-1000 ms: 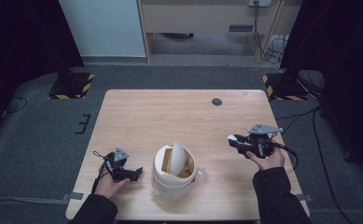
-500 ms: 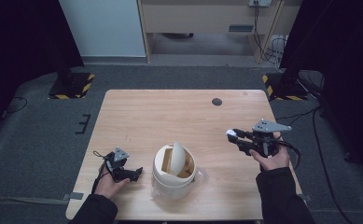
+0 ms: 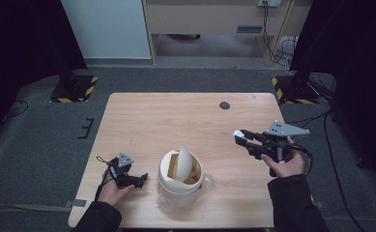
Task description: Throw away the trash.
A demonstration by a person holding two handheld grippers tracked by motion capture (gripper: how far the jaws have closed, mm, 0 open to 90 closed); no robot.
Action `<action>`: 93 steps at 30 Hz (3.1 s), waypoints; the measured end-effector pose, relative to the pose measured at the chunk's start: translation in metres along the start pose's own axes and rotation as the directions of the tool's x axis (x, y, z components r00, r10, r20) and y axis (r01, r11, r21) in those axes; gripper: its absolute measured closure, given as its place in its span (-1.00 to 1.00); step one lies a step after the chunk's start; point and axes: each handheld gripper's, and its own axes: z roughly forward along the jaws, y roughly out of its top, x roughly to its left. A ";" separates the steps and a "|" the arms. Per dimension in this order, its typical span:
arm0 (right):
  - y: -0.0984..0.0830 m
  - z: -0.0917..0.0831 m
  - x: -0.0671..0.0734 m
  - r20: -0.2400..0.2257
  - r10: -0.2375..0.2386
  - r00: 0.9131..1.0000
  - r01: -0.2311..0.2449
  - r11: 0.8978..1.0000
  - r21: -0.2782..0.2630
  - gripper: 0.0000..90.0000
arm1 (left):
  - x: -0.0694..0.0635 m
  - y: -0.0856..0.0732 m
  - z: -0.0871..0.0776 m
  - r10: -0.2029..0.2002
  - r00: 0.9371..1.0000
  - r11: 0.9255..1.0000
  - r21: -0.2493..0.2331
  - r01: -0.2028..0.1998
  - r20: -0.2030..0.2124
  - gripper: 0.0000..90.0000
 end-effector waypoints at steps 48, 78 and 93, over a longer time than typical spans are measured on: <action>0.000 0.035 0.059 -0.371 -0.093 0.924 0.103 0.995 0.007 0.41 | 0.000 0.000 0.000 0.000 1.000 1.000 0.000 0.000 0.000 -1.00; -0.025 0.065 0.076 -0.403 -0.118 0.907 0.185 0.974 0.131 0.37 | 0.000 0.000 0.000 0.000 1.000 1.000 0.000 0.000 0.000 -1.00; -0.028 0.072 0.083 -0.406 -0.156 0.900 0.231 0.962 0.142 0.30 | 0.000 0.000 0.000 0.000 1.000 1.000 0.000 0.000 0.000 -1.00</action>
